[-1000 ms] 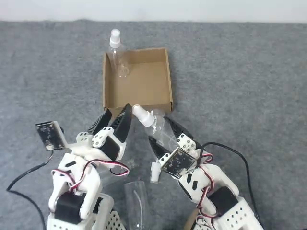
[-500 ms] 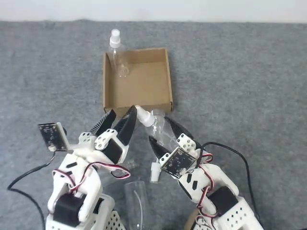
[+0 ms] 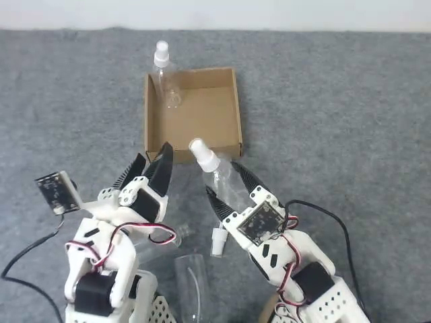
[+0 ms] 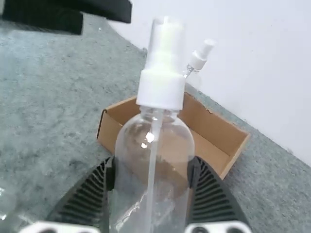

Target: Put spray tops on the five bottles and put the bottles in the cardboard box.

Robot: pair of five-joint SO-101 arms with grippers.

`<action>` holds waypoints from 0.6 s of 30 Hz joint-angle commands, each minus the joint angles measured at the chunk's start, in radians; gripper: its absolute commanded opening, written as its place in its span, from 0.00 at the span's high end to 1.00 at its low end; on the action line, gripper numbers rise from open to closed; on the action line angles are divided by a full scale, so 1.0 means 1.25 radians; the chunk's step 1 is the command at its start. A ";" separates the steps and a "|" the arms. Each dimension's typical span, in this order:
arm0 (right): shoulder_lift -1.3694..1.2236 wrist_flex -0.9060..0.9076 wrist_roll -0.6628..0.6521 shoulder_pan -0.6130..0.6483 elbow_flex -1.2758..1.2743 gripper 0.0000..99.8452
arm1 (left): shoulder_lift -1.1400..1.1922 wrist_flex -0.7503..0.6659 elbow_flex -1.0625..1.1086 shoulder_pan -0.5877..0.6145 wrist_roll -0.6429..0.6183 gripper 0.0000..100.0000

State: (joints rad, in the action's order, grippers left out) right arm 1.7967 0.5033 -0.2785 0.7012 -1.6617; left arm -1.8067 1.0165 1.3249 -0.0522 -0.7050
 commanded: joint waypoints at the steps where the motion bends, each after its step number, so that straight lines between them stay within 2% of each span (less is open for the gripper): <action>1: 0.012 -0.025 0.020 0.008 -0.016 0.99 | -0.015 -0.072 0.021 0.002 -0.006 0.79; 6: 0.012 -0.042 0.020 0.024 -0.016 0.99 | -0.015 -0.161 0.107 -0.053 0.006 0.79; 13: 0.012 -0.013 0.020 0.061 -0.016 0.99 | -0.015 -0.160 0.125 -0.136 0.033 0.79; 18: 0.012 -0.012 0.018 0.058 -0.016 0.99 | -0.015 -0.107 0.121 -0.187 0.102 0.79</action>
State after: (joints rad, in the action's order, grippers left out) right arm 1.7983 0.4787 -0.2647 0.7564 -1.6617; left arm -1.8067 0.8585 1.4860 -0.2148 -0.6329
